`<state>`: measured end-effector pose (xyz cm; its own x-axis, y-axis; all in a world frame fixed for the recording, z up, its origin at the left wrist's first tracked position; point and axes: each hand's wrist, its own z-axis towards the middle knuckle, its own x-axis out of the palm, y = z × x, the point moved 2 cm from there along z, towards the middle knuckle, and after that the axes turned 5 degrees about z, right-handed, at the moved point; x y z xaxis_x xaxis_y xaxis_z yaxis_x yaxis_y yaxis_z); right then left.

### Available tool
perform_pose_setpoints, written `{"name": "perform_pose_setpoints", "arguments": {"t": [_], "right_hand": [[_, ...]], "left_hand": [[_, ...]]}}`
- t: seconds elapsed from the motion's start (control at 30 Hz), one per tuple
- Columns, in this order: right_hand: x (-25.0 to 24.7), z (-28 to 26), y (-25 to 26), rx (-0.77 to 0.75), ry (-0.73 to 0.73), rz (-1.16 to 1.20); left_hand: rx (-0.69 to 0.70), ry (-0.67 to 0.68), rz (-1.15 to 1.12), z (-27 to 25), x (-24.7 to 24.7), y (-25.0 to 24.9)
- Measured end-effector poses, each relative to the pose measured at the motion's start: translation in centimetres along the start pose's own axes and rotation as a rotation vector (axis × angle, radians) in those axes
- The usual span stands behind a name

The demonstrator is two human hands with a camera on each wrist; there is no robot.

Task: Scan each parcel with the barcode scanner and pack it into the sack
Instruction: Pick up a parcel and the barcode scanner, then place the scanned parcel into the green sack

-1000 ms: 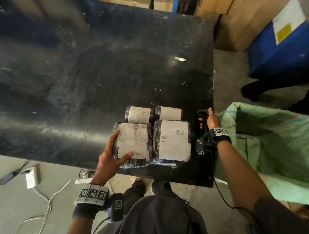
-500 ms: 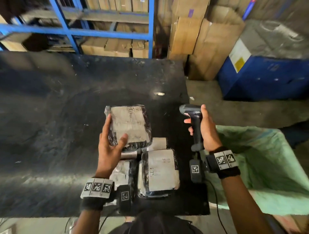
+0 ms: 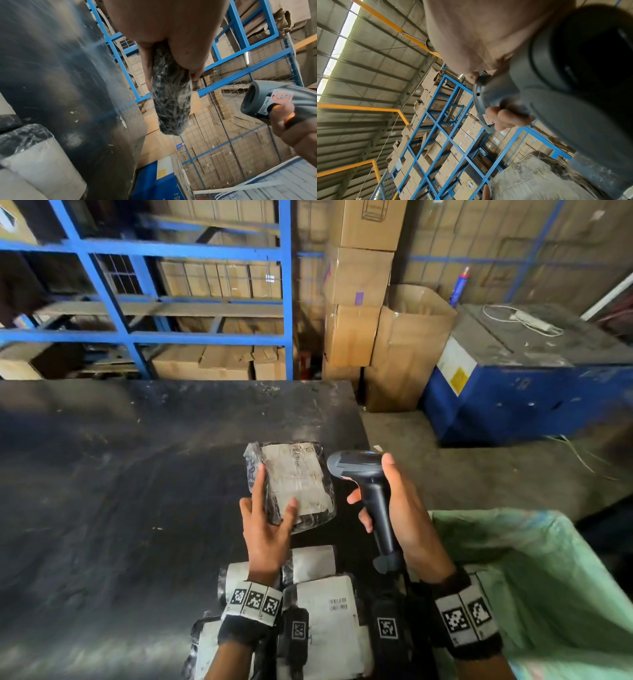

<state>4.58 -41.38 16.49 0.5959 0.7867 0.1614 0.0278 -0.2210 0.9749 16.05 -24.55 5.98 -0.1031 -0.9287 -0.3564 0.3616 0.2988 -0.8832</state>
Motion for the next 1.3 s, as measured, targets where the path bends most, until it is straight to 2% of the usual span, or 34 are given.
{"name": "perform_pose_setpoints", "arguments": {"t": [0.47, 0.57, 0.67, 0.73, 0.87, 0.97, 1.13, 1.3], "right_hand": [[0.1, 1.2, 0.3, 0.224, 0.066, 0.104], [-0.2, 1.0, 0.2, 0.171, 0.020, 0.039], [-1.0, 1.4, -0.9, 0.196, 0.005, 0.045], [-2.1, 1.7, -2.7, 0.214, -0.033, -0.023], [-4.7, 1.4, -7.6, 0.217, -0.202, -0.267], [-6.8, 1.0, -12.5, 0.326, -0.285, -0.393], [-9.4, 0.4, -20.6, 0.504, -0.349, -0.413], [-10.2, 0.5, -24.4, 0.484, -0.402, -0.373]], "left_hand": [[-0.057, 0.048, 0.030, 0.5, 0.7, 0.6], [-0.059, 0.060, 0.033, 0.7, 0.7, 0.9], [-0.046, 0.064, 0.031, 0.7, 0.5, 1.0], [-0.040, 0.055, 0.033, 0.7, 0.2, 1.2], [-0.028, 0.032, 0.046, 0.6, -1.1, 2.0], [-0.066, 0.028, 0.046, 0.0, -2.3, 3.0], [-0.119, 0.068, -0.001, -1.3, -3.9, 4.5], [-0.171, 0.094, -0.041, -1.8, -4.6, 5.7]]}}
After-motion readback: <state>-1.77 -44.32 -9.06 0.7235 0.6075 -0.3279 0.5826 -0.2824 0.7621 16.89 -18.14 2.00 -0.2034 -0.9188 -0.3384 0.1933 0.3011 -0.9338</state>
